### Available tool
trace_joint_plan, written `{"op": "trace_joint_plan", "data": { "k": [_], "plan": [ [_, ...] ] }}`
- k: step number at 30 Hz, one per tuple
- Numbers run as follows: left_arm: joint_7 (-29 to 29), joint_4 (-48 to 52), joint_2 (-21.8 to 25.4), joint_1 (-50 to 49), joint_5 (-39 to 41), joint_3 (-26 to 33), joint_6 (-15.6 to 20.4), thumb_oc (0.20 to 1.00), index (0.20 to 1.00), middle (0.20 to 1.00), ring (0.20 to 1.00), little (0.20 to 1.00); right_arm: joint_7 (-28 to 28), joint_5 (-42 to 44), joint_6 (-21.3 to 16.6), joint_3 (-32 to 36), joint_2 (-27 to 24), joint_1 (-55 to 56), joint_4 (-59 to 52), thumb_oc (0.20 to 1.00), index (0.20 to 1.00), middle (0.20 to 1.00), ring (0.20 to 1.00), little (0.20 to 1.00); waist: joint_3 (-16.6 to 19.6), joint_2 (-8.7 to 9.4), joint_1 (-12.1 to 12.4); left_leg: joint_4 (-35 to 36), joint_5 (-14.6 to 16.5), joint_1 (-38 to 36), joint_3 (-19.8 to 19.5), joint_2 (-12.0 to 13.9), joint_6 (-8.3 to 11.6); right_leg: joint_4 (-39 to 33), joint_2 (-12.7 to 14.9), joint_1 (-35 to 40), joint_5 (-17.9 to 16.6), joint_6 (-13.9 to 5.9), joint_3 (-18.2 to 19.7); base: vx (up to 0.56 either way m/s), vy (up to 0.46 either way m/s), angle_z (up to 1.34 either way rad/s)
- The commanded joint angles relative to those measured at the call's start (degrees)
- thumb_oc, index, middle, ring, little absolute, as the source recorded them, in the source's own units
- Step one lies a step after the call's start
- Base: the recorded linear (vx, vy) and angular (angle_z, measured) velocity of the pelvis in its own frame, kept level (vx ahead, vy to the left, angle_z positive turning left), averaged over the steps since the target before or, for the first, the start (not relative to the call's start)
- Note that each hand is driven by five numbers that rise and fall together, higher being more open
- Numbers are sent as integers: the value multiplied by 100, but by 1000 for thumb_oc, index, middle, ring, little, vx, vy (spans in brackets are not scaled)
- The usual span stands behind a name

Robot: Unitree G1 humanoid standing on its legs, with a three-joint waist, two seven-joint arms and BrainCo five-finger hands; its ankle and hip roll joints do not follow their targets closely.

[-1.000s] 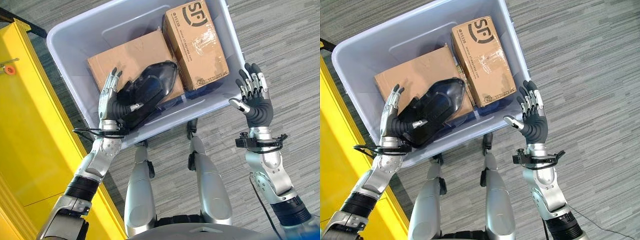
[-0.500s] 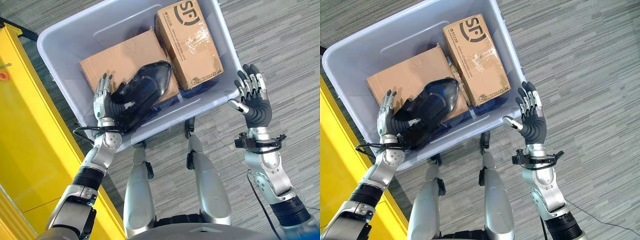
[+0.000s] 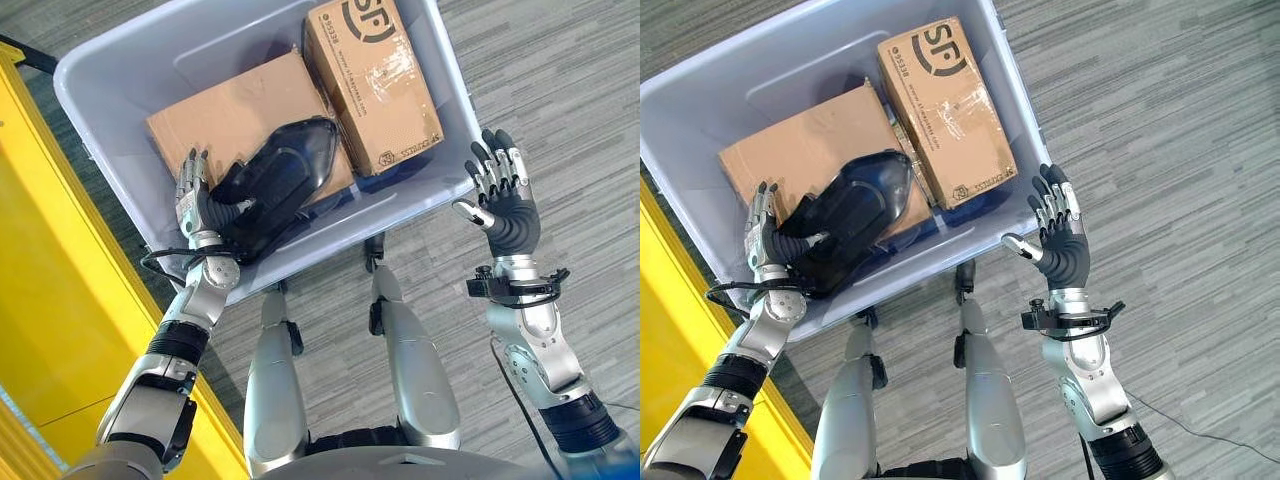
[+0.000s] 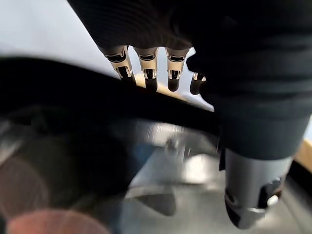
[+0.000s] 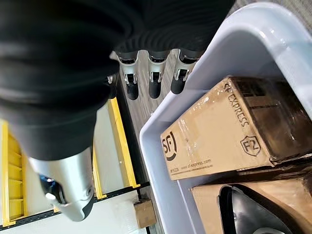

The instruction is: Move parts from the plastic box to the shelf.

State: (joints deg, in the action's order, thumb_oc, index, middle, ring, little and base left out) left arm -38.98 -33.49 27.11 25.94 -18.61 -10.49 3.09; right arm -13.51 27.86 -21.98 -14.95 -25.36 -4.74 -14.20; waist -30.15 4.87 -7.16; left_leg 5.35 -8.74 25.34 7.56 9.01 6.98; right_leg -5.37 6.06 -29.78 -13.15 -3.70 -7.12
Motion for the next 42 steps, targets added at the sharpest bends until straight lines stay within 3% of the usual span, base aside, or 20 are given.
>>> {"op": "trace_joint_plan", "data": {
  "k": [1,9,17,18,24,32,37,42],
  "plan": [
    [-134,-284,295,253,47,-13,13,1000,1000,1000,1000,1000,76,-1,-310,247,-142,-249,-383,1000,1000,1000,1000,1000,52,93,-85,-35,72,-145,172,264,237,113,675,108,-25,-759,-52,0,0,0],
    [-76,-1607,197,750,283,-377,-166,1000,1000,1000,1000,1000,74,82,-382,62,-238,-273,-490,1000,1000,1000,1000,1000,36,134,-159,-35,30,18,190,270,227,137,644,-89,-43,-748,-31,0,0,0],
    [200,-3260,285,1614,1060,-502,-264,1000,1000,1000,1000,1000,133,290,-444,-184,-369,-252,-624,1000,1000,1000,1000,1000,35,274,-319,-35,-19,298,227,319,237,176,574,-444,-66,-728,48,0,0,0],
    [287,-3373,257,1651,1098,-525,-299,235,235,235,235,235,145,315,-450,-200,-372,-234,-655,1000,1000,1000,1000,1000,35,296,-339,-35,-23,324,231,325,233,184,562,-475,-67,-726,53,0,0,0],
    [415,-3577,225,1761,1172,-541,-313,200,200,200,200,200,192,320,-453,-205,-429,-155,-768,1000,1000,1000,1000,1000,35,332,-373,-35,-27,351,240,347,229,198,551,-540,-75,-718,52,0,0,0],
    [446,-3535,26,1452,1126,-495,-256,200,200,200,200,200,243,297,-462,-130,-441,-98,-756,1000,1000,1000,1000,1000,36,217,-326,-35,48,20,243,299,205,252,576,-242,2,-706,50,0,0,0],
    [380,-3430,140,1259,1017,-478,-152,200,200,200,200,200,254,310,-497,-148,-402,-104,-607,1000,1000,1000,1000,1000,212,148,-287,-35,106,-216,234,269,202,252,611,-10,33,-723,34,20,9,-2],
    [202,-2238,196,775,746,-462,-43,200,200,200,200,200,177,181,-450,-83,-364,-69,-470,1000,1000,1000,1000,1000,465,-15,-174,-35,194,-527,192,187,175,256,680,379,88,-746,-28,50,18,2]
  ]
}}
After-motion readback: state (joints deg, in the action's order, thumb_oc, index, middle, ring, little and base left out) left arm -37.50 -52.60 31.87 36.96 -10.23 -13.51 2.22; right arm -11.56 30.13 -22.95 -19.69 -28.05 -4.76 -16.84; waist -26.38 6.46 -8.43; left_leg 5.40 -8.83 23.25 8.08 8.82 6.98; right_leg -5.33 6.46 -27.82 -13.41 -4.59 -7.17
